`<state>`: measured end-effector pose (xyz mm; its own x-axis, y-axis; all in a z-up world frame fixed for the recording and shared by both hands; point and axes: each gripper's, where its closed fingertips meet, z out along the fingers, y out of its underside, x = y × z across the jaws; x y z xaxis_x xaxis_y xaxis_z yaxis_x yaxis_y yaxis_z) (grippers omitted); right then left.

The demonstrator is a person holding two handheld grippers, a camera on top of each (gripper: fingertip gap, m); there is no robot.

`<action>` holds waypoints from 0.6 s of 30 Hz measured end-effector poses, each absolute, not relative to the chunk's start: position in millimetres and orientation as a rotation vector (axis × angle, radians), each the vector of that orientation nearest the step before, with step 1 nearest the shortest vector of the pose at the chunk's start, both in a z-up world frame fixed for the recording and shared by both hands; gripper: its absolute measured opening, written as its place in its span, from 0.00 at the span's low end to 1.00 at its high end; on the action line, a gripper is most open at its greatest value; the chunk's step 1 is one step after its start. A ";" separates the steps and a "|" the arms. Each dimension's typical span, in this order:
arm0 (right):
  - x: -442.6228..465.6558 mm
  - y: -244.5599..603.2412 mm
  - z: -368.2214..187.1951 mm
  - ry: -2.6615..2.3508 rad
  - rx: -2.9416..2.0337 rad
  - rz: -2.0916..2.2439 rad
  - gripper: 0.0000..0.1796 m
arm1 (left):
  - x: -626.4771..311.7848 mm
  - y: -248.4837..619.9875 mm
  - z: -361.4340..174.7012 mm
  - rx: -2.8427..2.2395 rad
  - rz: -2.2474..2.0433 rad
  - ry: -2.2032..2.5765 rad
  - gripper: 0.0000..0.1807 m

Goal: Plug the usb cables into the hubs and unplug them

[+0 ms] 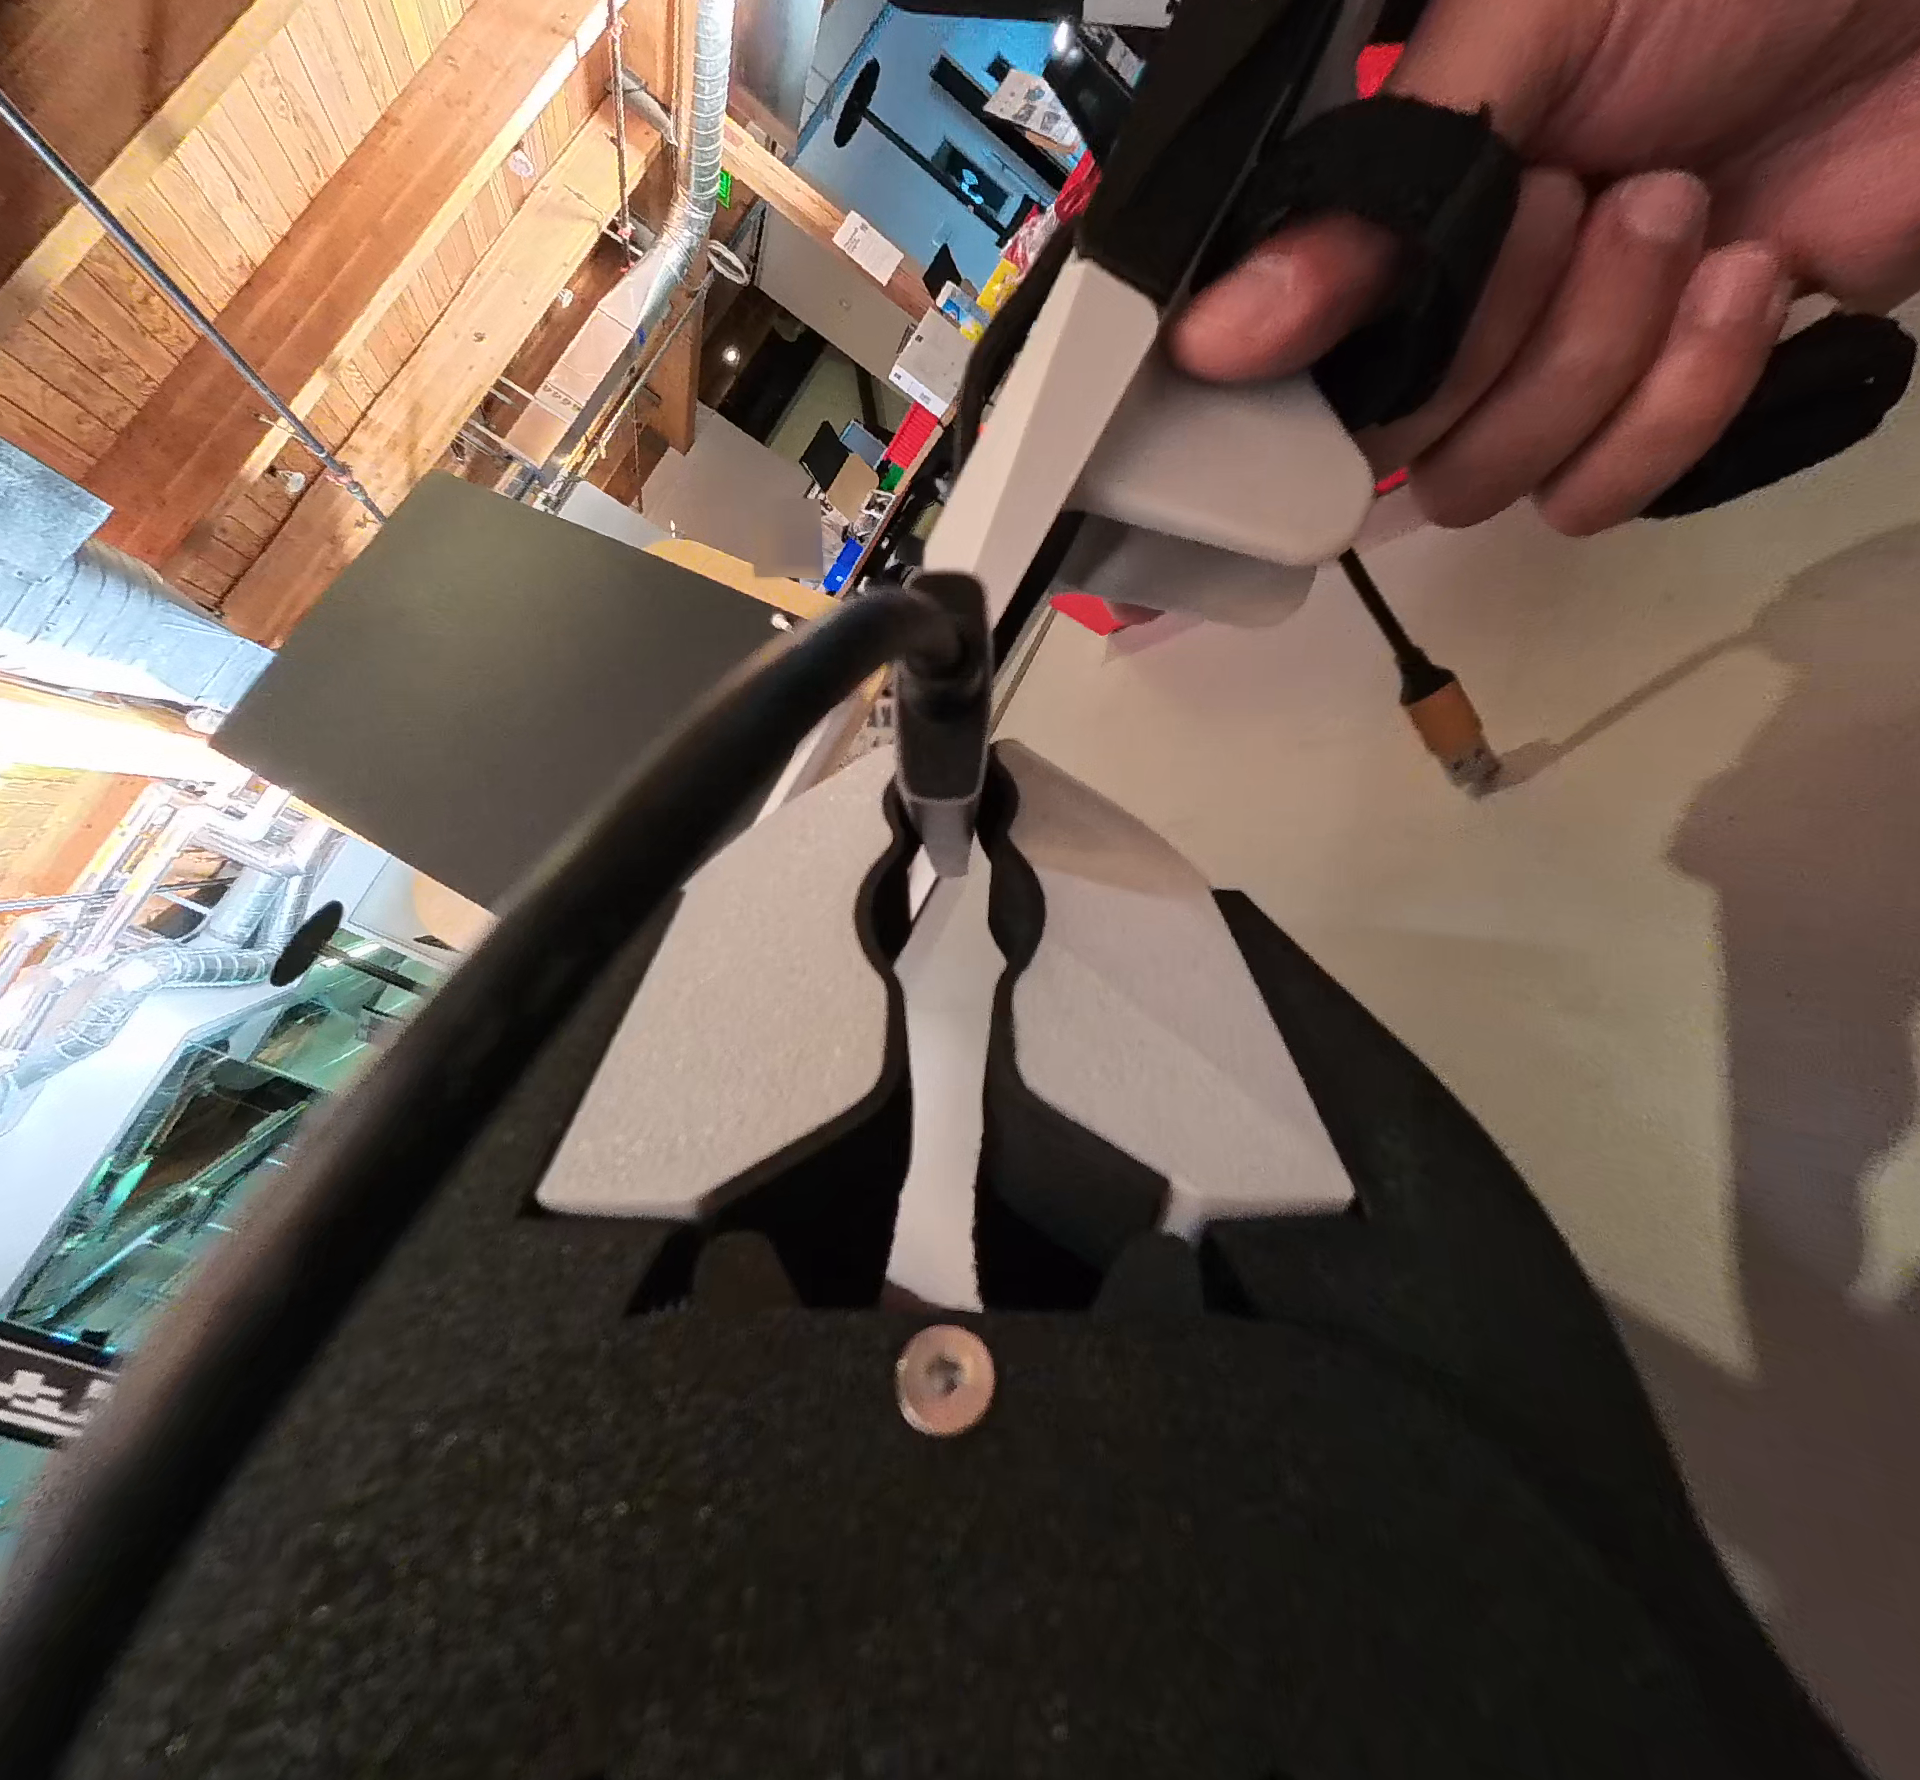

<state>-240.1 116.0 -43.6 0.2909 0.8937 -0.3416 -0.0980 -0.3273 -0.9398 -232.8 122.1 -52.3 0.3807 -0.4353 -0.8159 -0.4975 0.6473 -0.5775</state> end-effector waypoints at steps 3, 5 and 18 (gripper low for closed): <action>-240.8 115.7 -37.6 -0.741 -1.529 1.253 0.05 | -233.7 121.7 -47.4 -0.944 -0.003 1.211 0.06; -240.1 113.9 -35.0 -0.751 -1.519 1.265 0.05 | -234.6 119.5 -44.6 -0.929 0.001 1.206 0.06; -55.8 128.7 128.5 -0.459 -1.256 1.144 0.06 | -257.2 158.9 -57.2 -1.105 -0.013 1.109 0.05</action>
